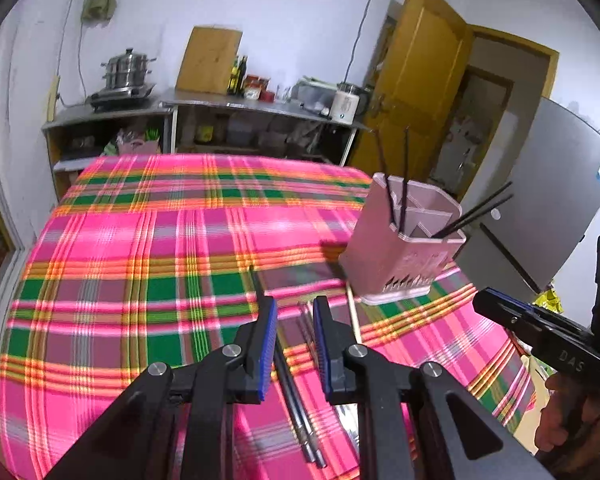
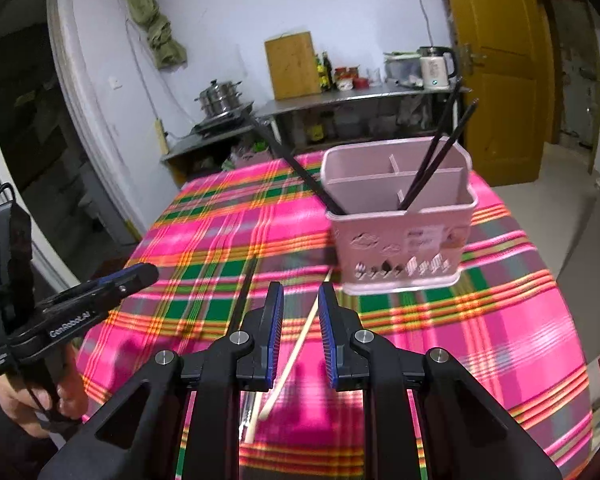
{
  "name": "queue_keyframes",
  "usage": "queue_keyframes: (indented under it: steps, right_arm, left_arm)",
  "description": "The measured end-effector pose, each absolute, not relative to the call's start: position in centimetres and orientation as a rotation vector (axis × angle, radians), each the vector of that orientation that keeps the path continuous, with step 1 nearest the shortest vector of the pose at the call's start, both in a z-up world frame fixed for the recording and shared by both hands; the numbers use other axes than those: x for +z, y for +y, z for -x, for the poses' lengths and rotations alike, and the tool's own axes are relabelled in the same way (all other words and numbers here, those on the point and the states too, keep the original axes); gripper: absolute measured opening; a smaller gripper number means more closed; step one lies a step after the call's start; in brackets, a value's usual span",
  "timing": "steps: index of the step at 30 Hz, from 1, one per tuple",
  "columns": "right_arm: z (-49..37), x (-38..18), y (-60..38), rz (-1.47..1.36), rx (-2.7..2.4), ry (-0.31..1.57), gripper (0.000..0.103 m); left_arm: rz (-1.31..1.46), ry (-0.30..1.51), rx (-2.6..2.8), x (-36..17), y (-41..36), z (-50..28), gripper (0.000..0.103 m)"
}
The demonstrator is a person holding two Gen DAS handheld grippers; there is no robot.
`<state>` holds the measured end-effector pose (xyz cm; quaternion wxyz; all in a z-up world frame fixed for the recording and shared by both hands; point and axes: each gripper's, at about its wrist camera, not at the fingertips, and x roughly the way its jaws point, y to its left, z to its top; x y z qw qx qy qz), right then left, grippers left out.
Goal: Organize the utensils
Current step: 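Move both open tools back down toward the remaining chopsticks on the table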
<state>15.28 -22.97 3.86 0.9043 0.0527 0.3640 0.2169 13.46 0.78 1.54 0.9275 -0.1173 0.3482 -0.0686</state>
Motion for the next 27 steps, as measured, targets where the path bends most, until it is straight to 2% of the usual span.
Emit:
queue_keyframes:
  steps: [14, 27]
  right_arm:
    - [-15.9, 0.5, -20.7, -0.080, 0.489, 0.824, 0.018]
    - [-17.4, -2.1, -18.7, -0.056, 0.521, 0.884, 0.018]
  left_arm:
    - [0.259, 0.830, -0.109, -4.9, 0.7, -15.9, 0.018]
    - [0.260, 0.912, -0.083, -8.7, 0.5, -18.9, 0.018]
